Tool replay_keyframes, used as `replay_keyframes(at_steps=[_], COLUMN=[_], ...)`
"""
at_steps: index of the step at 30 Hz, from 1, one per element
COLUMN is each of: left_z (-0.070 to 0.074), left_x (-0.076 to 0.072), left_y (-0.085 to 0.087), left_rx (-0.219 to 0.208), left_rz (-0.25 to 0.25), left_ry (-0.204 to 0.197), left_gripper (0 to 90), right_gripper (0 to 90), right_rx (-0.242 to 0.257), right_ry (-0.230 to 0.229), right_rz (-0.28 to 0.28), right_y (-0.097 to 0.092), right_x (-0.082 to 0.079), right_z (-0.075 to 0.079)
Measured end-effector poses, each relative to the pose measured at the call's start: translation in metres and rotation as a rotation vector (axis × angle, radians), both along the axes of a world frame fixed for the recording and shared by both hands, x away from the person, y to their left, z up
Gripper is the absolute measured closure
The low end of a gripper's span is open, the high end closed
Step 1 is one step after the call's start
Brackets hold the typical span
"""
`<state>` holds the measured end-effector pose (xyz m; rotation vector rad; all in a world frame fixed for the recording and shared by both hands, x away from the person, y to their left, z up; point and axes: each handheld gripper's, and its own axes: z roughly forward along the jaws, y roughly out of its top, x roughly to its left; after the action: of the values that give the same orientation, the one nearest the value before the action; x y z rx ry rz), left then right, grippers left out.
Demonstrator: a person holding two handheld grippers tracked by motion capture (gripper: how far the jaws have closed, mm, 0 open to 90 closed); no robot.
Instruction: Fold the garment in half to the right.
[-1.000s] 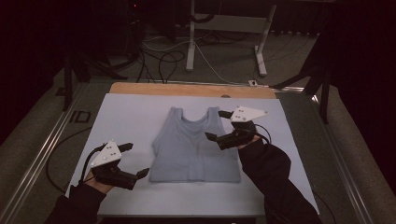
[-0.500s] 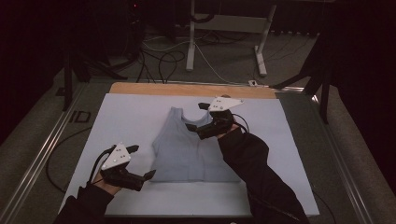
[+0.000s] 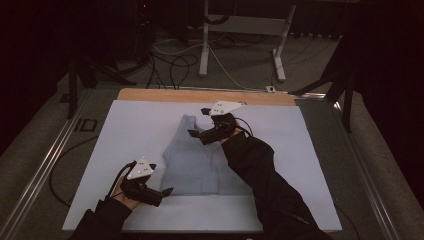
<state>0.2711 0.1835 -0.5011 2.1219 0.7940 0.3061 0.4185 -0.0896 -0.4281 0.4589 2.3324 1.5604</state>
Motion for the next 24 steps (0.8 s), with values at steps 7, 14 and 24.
replay_keyframes(at_steps=[7, 14, 24], left_z=[-0.013, -0.023, -0.027], left_x=[0.009, 0.016, 0.015], left_y=[0.000, -0.005, -0.010], left_rx=[0.034, 0.100, 0.126], left_rz=[0.002, -0.002, -0.013], left_ry=[0.052, 0.102, 0.126], left_gripper=[0.6, 16.3, 41.7], right_gripper=[8.5, 8.5, 8.5], right_rx=[-0.003, -0.012, -0.023], right_ry=[0.019, 0.013, 0.007], right_rz=[0.009, 0.021, 0.022], right_y=[0.008, 0.013, 0.014], right_x=[0.004, 0.004, 0.003], right_z=[-0.007, -0.009, -0.008])
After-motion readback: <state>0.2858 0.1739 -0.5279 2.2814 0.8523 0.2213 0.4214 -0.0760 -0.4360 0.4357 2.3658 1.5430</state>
